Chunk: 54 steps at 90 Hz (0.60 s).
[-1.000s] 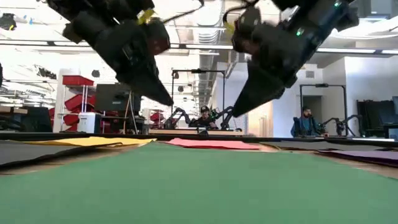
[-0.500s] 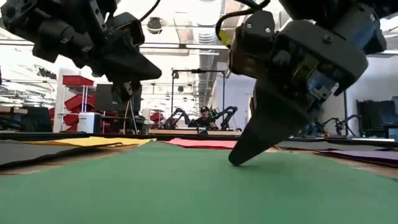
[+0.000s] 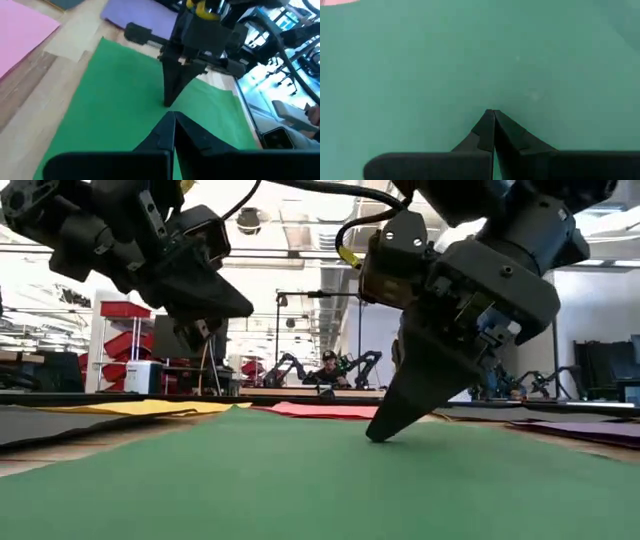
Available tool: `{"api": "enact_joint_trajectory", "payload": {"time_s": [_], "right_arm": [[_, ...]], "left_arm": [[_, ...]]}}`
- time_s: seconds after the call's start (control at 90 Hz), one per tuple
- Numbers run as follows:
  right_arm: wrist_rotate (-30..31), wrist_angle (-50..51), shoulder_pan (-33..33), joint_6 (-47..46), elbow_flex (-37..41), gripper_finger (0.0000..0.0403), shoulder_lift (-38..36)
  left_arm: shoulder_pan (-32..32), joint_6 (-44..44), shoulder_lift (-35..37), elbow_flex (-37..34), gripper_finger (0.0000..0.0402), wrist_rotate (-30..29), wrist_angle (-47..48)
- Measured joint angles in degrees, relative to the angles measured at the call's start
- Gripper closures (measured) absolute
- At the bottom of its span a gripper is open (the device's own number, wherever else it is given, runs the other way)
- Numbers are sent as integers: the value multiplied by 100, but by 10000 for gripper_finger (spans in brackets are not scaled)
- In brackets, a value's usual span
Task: Organize paper
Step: Stack the top green colored paper on top of the bottom green colored paper
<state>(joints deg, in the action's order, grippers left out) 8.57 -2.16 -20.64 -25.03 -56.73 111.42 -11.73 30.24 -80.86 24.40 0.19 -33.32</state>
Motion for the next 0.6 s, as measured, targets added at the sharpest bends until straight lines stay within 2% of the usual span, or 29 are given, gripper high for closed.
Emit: {"api": "enact_joint_trajectory", "payload": {"time_s": [0.367, 0.6], "right_arm": [[-73, 67, 120, 220, 11, 403, 3], [-122, 262, 124, 305, 33, 403, -325]], "left_arm": [[2, -107, 0, 0, 402, -7, -2], [2, -173, 0, 0, 402, -49, -28]]}}
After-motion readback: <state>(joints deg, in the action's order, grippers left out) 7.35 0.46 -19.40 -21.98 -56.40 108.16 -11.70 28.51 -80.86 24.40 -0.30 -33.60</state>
